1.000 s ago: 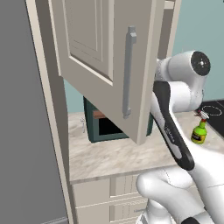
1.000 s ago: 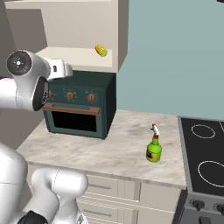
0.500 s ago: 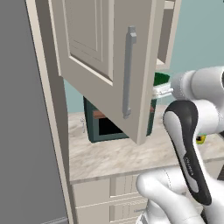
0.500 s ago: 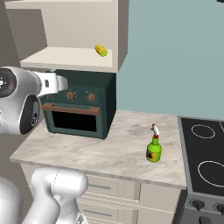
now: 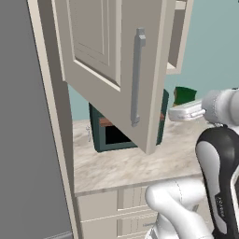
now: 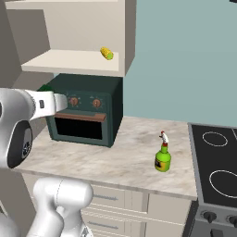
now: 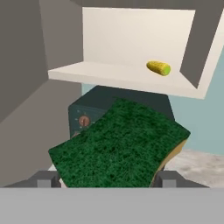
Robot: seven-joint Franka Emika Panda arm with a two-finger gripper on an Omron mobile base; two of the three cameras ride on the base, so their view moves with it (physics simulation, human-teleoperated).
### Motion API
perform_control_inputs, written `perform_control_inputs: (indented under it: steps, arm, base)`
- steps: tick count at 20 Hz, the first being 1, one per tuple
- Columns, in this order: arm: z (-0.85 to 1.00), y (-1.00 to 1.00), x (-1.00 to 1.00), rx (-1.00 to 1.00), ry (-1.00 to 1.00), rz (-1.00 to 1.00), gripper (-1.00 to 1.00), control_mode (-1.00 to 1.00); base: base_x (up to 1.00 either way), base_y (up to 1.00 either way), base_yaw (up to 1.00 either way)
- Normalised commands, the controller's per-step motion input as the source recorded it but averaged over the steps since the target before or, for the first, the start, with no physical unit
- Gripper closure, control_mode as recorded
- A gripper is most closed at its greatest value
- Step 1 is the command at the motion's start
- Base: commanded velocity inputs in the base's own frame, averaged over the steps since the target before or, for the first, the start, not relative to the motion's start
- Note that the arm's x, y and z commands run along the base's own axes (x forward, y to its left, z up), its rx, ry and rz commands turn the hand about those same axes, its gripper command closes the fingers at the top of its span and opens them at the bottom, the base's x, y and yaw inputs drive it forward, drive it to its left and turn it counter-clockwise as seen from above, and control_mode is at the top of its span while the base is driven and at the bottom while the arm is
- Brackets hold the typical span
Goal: Pick the sponge and spray from the cabinet and place them on the counter.
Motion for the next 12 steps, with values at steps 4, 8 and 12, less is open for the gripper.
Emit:
perform_control_inputs:
  steps: [4, 8, 12]
  arm:
    - [0.00, -0.10, -0.50, 0.00, 0.00, 0.00, 1.00, -1.00]
    - [-0.09, -0.08, -0.37, 0.00, 0.02, 0.00, 1.00, -1.00]
    - [-0.18, -0.06, -0.22, 0.00, 0.06, 0.00, 1.00, -1.00]
  base:
    - [0.00, 0.00, 0.00]
    - [0.00, 0.00, 0.00]
    - [0.00, 0.00, 0.00]
